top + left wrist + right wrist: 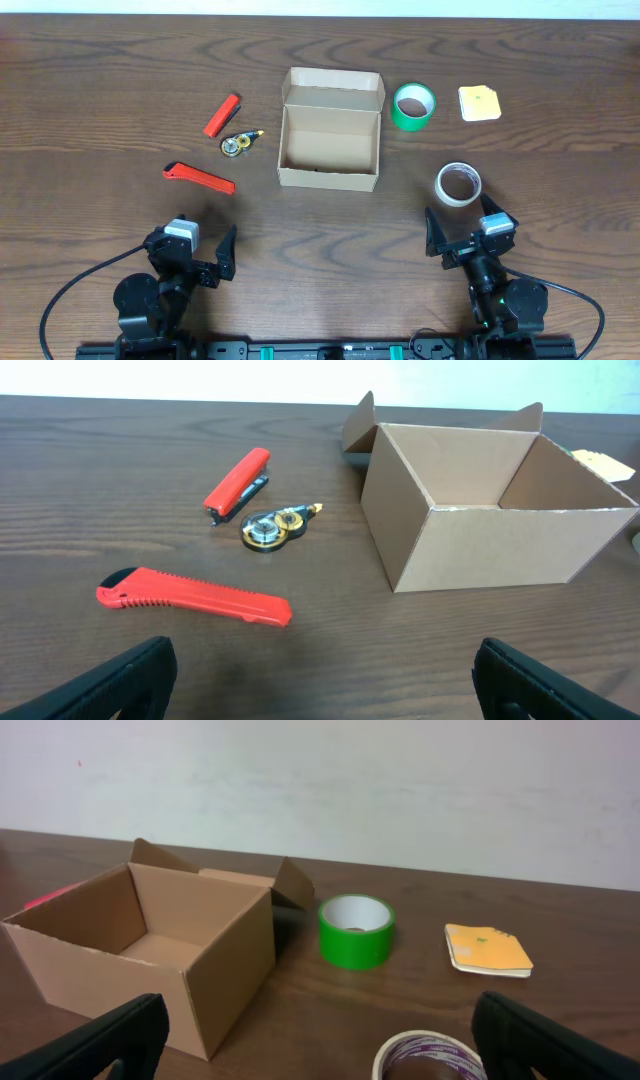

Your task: Pack container

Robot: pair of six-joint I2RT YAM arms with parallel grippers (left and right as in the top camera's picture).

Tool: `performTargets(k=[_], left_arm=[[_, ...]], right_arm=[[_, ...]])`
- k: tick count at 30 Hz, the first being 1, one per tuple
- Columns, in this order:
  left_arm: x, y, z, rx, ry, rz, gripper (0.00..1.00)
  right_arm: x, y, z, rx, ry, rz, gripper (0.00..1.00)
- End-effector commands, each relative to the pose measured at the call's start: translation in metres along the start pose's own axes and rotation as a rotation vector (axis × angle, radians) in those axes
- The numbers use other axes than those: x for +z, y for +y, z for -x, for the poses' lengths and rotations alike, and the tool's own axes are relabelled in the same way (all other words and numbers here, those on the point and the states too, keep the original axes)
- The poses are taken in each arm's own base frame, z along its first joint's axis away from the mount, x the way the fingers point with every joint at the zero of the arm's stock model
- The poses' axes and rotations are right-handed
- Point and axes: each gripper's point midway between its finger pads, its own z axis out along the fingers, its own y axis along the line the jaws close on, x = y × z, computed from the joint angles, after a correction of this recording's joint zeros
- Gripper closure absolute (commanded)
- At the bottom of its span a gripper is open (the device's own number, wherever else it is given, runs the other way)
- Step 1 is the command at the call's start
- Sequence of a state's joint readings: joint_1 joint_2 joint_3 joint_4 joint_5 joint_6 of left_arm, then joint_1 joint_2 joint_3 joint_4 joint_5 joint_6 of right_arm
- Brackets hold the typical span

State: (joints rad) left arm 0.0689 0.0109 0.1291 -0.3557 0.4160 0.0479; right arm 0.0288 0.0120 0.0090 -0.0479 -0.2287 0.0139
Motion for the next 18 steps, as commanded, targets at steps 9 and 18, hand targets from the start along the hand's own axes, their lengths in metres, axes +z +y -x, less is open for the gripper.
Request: performTargets(k=[9, 18], left_arm=[[0.0027, -0.0015, -0.0087, -0.020, 0.018, -0.014, 0.05], [0.0027, -0.0015, -0.0087, -0.020, 0.018, -0.014, 0.05]], right_arm=[[0.0001, 0.0030, -0.0008, -0.008, 0.000, 0.014, 0.01], [0.0001, 0.0030, -0.0009, -0.008, 0.000, 0.014, 0.02]])
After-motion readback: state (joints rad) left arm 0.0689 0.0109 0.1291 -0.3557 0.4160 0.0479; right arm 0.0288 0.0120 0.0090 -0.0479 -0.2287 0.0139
